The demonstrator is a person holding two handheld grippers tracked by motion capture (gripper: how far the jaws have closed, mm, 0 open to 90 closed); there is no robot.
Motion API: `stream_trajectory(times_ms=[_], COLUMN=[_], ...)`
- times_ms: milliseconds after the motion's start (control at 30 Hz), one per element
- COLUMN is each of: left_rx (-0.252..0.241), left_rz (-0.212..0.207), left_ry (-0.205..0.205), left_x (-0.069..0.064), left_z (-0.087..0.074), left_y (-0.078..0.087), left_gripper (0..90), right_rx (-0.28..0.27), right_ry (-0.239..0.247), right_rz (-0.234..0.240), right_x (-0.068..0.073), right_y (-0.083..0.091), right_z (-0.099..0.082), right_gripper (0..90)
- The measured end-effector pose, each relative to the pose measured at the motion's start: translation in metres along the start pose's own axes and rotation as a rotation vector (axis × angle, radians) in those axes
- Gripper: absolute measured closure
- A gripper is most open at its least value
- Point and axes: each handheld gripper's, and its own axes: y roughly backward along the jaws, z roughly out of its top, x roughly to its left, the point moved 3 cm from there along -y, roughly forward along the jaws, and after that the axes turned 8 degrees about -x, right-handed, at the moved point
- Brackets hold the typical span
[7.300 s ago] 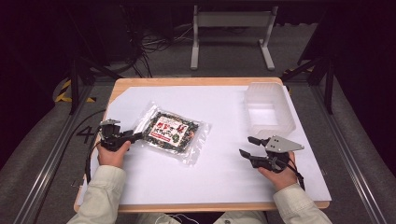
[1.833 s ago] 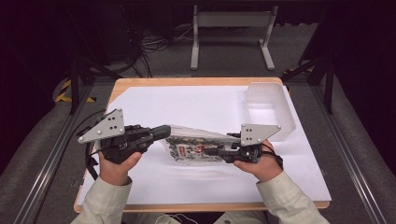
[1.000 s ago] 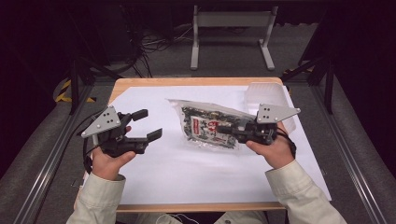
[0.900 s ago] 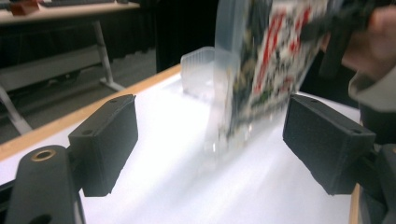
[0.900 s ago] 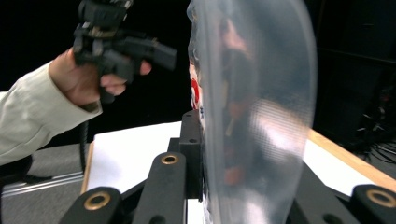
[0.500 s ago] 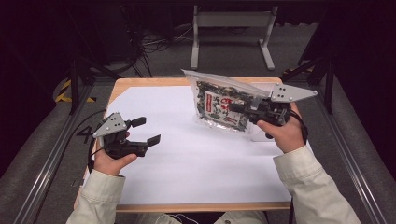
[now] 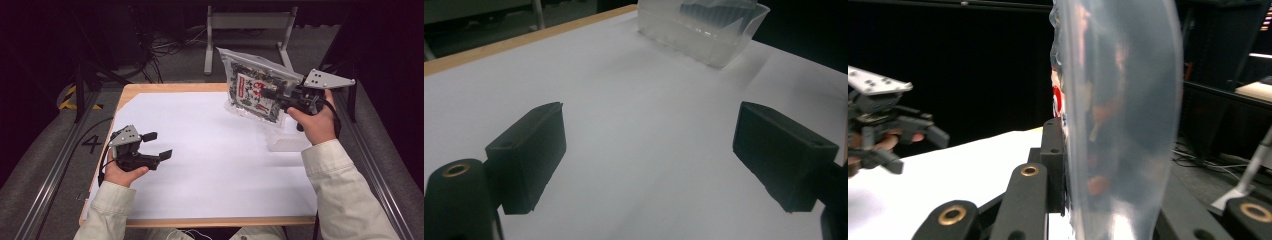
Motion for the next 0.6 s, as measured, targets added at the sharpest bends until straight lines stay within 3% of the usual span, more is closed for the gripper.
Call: stream_trajectory(times_ms=[167, 300, 600], left_rx=[0.024, -0.001, -0.052], left_rz=[-0.004, -0.017, 0.021], left_ry=[0.021, 0.051, 0.057], left_x=[0.004, 0.007, 0.013], left_z=[-0.006, -0.011, -0.019], left_y=[-0.004, -0.006, -0.008], left_gripper=[14.9, 12.8, 10.3], right_rx=[-0.011, -0.019, -0.026], right_ry=[0.006, 0.001, 0.009], right_rz=[-0.042, -0.074, -0.151], right_x=[-0.016, -0.030, -0.057], right_y=[0.003, 0.008, 0.021], right_z=[0.004, 0.006, 0.003], right_gripper=[75.4, 75.4, 75.4])
